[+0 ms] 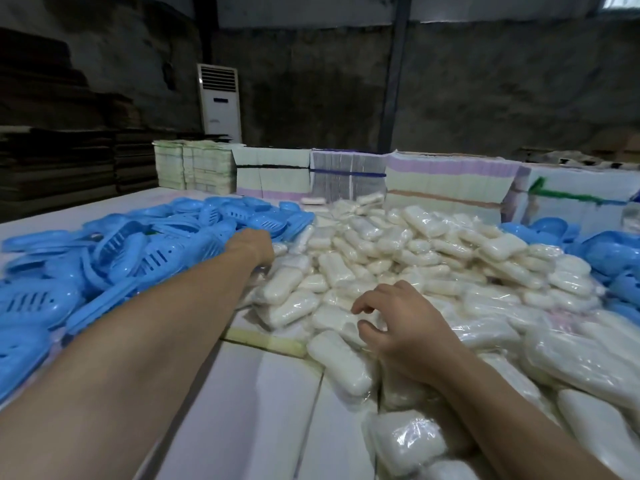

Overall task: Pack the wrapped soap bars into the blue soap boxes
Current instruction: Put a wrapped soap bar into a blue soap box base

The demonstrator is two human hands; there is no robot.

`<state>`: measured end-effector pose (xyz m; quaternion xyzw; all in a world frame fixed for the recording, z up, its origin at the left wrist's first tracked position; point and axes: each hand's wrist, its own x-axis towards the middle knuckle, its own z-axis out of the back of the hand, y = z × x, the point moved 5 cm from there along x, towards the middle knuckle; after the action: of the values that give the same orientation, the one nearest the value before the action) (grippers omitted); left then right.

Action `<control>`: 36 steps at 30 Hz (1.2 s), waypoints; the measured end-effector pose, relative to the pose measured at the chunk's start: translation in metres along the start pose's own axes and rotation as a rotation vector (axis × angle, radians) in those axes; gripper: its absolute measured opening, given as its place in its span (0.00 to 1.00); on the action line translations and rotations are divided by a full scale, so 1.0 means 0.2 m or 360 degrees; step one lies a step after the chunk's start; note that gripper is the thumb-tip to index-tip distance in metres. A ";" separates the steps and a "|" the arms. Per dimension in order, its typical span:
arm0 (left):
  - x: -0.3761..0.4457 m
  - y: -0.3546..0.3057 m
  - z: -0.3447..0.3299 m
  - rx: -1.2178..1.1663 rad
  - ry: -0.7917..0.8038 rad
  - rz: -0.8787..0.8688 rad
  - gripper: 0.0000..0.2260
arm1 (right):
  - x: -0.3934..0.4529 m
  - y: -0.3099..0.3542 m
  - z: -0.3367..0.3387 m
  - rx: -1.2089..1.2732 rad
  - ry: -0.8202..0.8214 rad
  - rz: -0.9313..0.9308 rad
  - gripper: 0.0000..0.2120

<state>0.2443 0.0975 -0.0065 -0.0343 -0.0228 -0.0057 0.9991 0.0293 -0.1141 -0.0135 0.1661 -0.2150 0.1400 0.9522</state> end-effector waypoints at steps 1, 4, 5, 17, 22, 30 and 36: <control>-0.01 0.00 0.00 0.0010 -0.0057 -0.0011 0.19 | 0.00 0.00 0.00 0.0000 -0.0001 0.0002 0.11; -0.03 0.00 0.05 0.0037 -0.0307 -0.0119 0.15 | 0.00 -0.01 0.01 0.0024 -0.0014 -0.0024 0.10; -0.04 -0.01 0.08 0.0032 -0.0403 -0.0164 0.15 | 0.00 -0.01 0.01 0.0034 -0.0025 -0.0036 0.10; -0.54 -0.32 0.33 -0.1206 -0.0905 -0.0617 0.15 | -0.02 -0.07 0.13 0.0211 -0.0498 -0.0276 0.07; -0.73 -0.51 0.06 -0.1555 -0.0204 -0.0787 0.18 | -0.06 -0.17 0.32 0.0413 -0.0864 -0.0458 0.10; -0.83 -0.54 -0.04 -0.1746 0.0387 -0.0886 0.16 | -0.10 -0.44 0.33 -0.0247 -0.0002 -0.0922 0.22; -0.87 -0.55 -0.06 -0.1349 0.0367 -0.1193 0.34 | -0.15 -0.55 0.33 -0.0103 0.0277 -0.1055 0.18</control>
<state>0.0694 -0.0117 -0.0188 -0.4203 0.0799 -0.3718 0.8239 0.0160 -0.2444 0.0010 0.1840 -0.0715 -0.1702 0.9654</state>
